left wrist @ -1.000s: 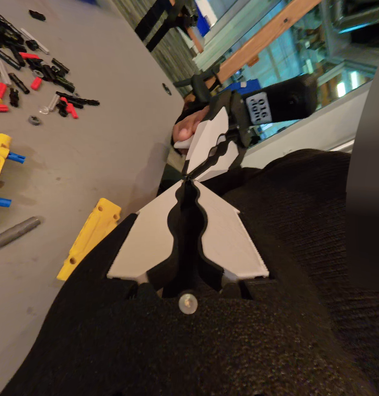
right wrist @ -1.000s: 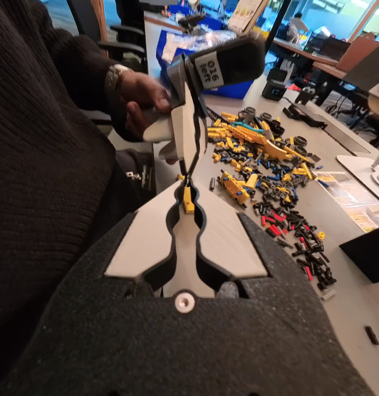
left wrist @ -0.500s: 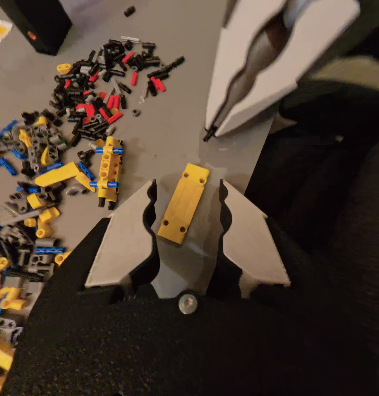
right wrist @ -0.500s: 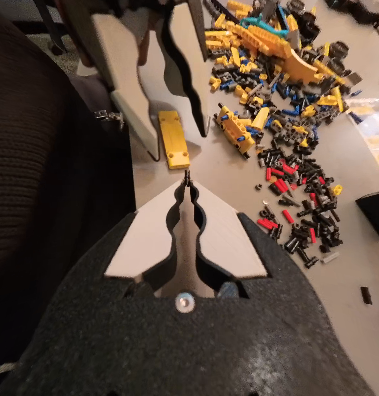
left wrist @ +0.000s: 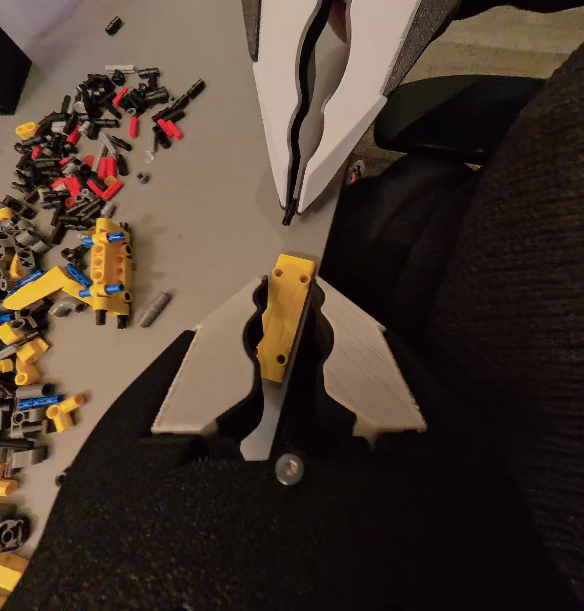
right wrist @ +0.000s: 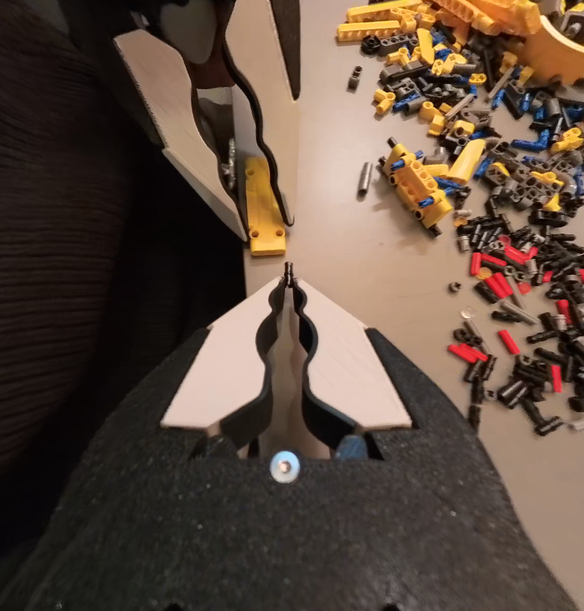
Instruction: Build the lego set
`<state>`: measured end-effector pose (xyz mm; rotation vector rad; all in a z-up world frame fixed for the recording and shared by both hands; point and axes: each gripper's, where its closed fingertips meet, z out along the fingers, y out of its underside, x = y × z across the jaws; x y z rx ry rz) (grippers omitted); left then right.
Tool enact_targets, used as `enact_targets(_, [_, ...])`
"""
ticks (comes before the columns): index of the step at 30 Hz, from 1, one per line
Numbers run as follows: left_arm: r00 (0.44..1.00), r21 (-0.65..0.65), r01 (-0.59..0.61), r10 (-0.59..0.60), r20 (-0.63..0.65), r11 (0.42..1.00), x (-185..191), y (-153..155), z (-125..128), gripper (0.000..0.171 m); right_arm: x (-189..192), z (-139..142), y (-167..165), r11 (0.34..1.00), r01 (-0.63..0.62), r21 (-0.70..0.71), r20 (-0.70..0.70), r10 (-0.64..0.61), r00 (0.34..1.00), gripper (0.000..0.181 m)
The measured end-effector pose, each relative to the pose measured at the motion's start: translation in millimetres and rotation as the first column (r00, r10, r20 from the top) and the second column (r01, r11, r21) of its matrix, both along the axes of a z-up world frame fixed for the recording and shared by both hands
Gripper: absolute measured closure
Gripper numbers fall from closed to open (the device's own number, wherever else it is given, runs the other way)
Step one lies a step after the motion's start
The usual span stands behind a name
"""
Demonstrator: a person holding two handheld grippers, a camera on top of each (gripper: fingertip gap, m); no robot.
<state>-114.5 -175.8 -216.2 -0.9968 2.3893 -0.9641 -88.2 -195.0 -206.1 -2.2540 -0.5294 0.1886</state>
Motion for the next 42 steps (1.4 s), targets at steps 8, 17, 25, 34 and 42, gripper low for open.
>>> enact_targets(8, [0.998, 0.007, 0.034, -0.035, 0.049, 0.999, -7, -6, 0, 0.147, -34, -7, -12, 0.998, 0.055, 0.022, -0.074, -0.053, 0.996, 0.177])
enact_targets(17, [0.987, -0.022, 0.148, -0.147, 0.060, 0.989, -10, -5, 0, 0.147, -37, -13, -6, 0.988, 0.142, 0.065, -0.057, -0.139, 0.989, 0.178])
enact_targets(25, [0.988, -0.039, 0.153, -0.151, 0.037, 0.988, -10, -5, 0, 0.147, -37, -14, -2, 0.986, 0.159, 0.047, -0.041, -0.157, 0.987, 0.177])
enact_targets(34, [0.991, -0.076, 0.135, -0.135, 0.005, 0.988, -10, -5, 0, 0.147, -39, -14, -1, 0.983, 0.175, 0.049, -0.273, -0.155, 0.949, 0.178])
enact_targets(42, [0.988, -0.078, 0.152, -0.154, -0.021, 0.985, -10, -5, 0, 0.147, -40, -12, 0, 0.988, 0.145, 0.050, -0.225, -0.131, 0.966, 0.179])
